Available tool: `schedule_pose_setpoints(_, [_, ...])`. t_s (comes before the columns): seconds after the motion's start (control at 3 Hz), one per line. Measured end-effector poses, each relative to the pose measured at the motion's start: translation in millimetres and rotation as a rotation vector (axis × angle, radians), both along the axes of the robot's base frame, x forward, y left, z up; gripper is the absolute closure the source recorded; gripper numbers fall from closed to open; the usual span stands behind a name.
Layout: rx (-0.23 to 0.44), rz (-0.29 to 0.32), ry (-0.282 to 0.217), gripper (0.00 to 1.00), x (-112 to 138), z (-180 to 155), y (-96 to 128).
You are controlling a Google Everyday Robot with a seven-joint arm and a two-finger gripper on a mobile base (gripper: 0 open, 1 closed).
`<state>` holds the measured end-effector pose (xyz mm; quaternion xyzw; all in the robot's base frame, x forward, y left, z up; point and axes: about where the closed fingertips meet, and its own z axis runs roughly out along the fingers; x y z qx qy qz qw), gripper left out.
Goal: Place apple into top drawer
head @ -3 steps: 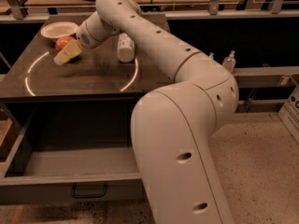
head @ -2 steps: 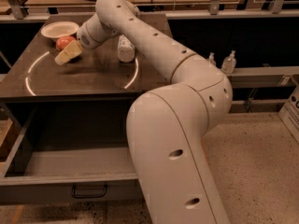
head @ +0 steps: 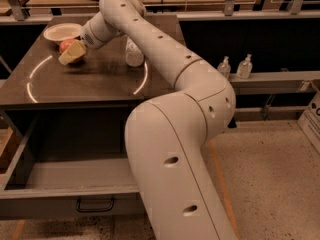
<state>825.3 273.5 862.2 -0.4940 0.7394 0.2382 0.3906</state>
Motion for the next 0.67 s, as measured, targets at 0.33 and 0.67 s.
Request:
schedule_pose_setpoints(0.33, [-0.002, 0.003, -0.001, 0.38, 2.9, 2.2, -0.2])
schedule_pose_setpoints(0.67, [0.023, 0.012, 0.013, 0.61, -2.4, 10.4, -0.7])
